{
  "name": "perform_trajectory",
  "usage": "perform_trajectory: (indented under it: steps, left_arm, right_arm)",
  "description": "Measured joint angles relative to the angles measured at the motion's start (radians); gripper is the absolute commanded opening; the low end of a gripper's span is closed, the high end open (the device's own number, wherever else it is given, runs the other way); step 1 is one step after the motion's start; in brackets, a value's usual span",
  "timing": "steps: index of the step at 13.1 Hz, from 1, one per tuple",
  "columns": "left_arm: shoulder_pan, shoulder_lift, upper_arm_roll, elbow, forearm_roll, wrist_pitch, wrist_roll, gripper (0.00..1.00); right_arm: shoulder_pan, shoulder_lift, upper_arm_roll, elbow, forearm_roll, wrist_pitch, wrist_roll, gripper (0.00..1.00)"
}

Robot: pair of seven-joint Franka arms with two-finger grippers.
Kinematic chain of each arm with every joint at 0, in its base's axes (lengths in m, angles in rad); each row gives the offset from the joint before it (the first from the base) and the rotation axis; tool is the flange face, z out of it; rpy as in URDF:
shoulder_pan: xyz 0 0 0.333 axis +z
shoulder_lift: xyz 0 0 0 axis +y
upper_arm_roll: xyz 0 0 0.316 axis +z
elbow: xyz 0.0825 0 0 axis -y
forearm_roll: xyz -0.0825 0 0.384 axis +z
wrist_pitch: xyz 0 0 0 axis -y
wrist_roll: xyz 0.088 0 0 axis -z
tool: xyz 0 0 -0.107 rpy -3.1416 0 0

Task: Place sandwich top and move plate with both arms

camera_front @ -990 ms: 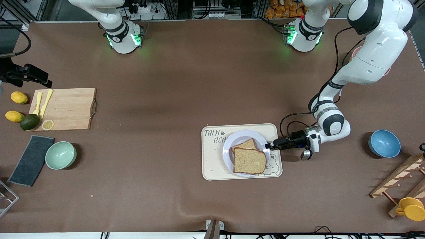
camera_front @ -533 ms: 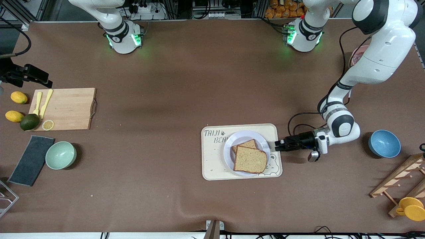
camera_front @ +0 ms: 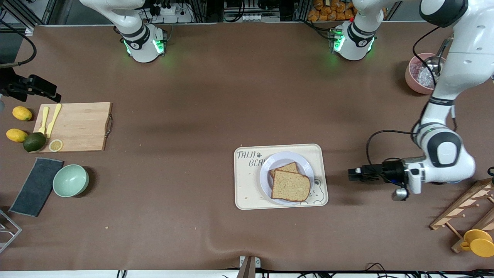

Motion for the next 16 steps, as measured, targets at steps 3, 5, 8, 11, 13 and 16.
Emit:
perform_trajectory:
  steps: [3, 5, 8, 11, 13, 16]
  left_arm:
    - [-0.004, -0.010, -0.028, 0.108, 0.217, -0.034, -0.141, 1.00]
    - [-0.014, -0.012, -0.041, 0.150, 0.293, -0.048, -0.194, 1.00]
    - [-0.047, -0.063, -0.042, 0.185, 0.423, -0.054, -0.294, 1.00]
    - [-0.057, -0.167, -0.043, 0.193, 0.590, -0.104, -0.378, 1.00]
    - [-0.057, -0.243, -0.043, 0.196, 0.699, -0.169, -0.406, 1.00]
    - [-0.055, -0.366, -0.043, 0.198, 0.845, -0.256, -0.419, 1.00]
  right_arm:
    - [0.000, 0.000, 0.000, 0.000, 0.000, 0.000, -0.001, 1.00]
    - [0.000, 0.000, 0.000, 0.000, 0.000, -0.001, -0.001, 1.00]
    - [-0.001, 0.000, -0.001, -0.001, 0.000, -0.002, -0.001, 1.00]
    - [-0.001, 0.001, -0.001, -0.001, 0.000, -0.005, -0.001, 1.00]
    - [-0.002, 0.001, -0.001, -0.001, 0.000, -0.006, -0.001, 1.00]
    - [-0.002, 0.002, -0.001, -0.002, 0.000, -0.008, -0.001, 1.00]
